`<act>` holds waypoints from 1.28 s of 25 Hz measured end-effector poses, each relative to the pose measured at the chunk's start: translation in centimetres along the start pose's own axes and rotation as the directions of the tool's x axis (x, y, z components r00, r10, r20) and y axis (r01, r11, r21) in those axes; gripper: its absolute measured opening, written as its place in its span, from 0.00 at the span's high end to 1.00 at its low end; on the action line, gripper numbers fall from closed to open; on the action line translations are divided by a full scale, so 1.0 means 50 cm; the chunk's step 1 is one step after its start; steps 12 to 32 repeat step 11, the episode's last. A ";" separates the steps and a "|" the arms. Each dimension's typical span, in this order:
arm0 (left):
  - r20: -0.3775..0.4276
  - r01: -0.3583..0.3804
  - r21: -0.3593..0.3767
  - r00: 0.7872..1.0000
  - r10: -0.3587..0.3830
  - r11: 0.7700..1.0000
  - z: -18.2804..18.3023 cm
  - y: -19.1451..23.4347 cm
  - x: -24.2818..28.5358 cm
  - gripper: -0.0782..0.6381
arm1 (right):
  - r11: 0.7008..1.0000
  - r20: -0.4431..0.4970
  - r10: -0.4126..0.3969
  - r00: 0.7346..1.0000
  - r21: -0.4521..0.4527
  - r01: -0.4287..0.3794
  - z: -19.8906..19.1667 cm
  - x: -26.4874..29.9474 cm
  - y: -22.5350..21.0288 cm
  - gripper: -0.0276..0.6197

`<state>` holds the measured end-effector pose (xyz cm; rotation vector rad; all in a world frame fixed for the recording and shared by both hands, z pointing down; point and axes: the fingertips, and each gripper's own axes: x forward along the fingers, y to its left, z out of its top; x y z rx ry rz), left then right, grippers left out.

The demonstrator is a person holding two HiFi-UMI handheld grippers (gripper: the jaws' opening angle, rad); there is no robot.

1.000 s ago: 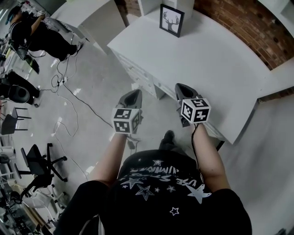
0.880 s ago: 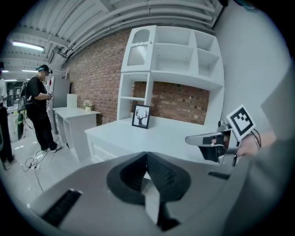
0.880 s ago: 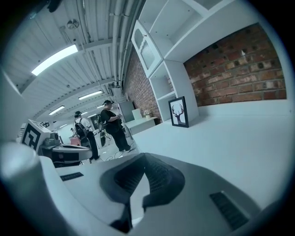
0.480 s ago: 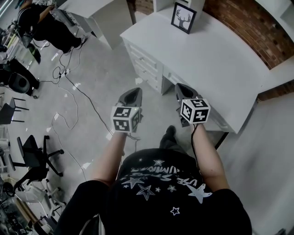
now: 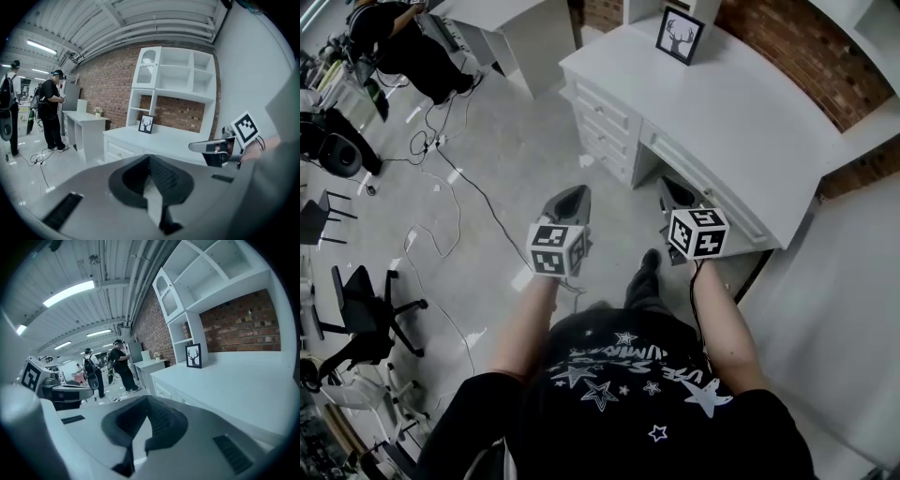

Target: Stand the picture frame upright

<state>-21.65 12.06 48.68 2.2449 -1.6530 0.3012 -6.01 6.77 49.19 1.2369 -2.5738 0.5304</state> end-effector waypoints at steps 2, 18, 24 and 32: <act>0.001 0.004 0.004 1.000 -0.004 1.000 -0.011 -0.001 -0.024 0.87 | 1.000 0.002 -0.004 1.000 0.000 0.004 -0.013 -0.019 0.021 0.93; -0.021 0.035 0.001 0.999 -0.035 0.999 -0.066 -0.027 -0.095 0.87 | 0.999 -0.023 -0.042 0.999 0.018 0.042 -0.084 -0.086 0.062 0.93; -0.021 0.035 0.001 0.999 -0.035 0.999 -0.066 -0.027 -0.095 0.87 | 0.999 -0.023 -0.042 0.999 0.018 0.042 -0.084 -0.086 0.062 0.93; -0.021 0.035 0.001 0.999 -0.035 0.999 -0.066 -0.027 -0.095 0.87 | 0.999 -0.023 -0.042 0.999 0.018 0.042 -0.084 -0.086 0.062 0.93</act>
